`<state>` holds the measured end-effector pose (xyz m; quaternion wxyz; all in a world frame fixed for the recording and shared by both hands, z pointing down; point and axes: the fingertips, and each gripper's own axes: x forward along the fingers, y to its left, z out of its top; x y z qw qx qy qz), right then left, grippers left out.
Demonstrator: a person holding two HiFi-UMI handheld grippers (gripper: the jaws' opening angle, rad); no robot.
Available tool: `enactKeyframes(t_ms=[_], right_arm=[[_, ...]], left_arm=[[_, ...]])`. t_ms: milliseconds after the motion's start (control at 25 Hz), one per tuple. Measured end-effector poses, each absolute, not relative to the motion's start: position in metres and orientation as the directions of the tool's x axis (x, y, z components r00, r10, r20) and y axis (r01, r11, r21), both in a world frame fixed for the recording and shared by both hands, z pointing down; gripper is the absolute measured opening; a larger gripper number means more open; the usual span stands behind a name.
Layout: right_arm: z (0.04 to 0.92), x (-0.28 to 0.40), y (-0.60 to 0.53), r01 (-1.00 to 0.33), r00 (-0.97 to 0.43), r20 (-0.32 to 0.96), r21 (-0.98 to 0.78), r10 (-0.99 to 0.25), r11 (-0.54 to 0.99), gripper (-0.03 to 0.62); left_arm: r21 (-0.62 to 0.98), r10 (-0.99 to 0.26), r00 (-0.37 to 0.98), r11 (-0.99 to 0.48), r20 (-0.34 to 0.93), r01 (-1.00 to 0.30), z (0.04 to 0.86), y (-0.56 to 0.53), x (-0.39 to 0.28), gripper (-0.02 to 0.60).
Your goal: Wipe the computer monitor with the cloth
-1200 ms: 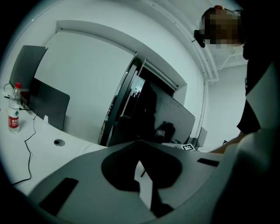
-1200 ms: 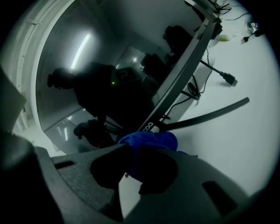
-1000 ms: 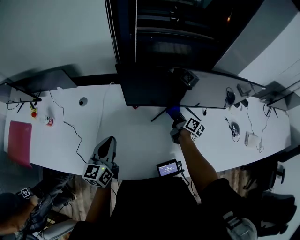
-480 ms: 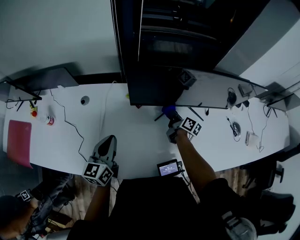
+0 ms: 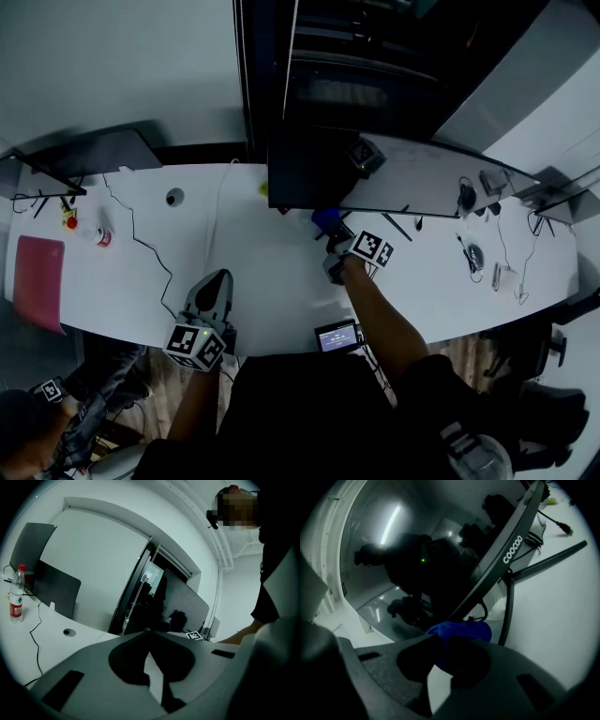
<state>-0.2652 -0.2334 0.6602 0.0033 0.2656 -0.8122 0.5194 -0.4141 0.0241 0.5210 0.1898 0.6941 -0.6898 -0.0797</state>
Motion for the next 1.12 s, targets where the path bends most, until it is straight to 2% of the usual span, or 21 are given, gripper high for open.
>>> enactKeyframes(t_ms=[1120], right_arm=[[0.658, -0.369, -0.182, -0.366, -0.919, 0.269, -0.852, -0.287, 0.374, 0.063]], left_arm=[[0.378, -0.990, -0.006, 0.060, 0.143, -0.924, 0.525, 0.044, -0.457, -0.006]])
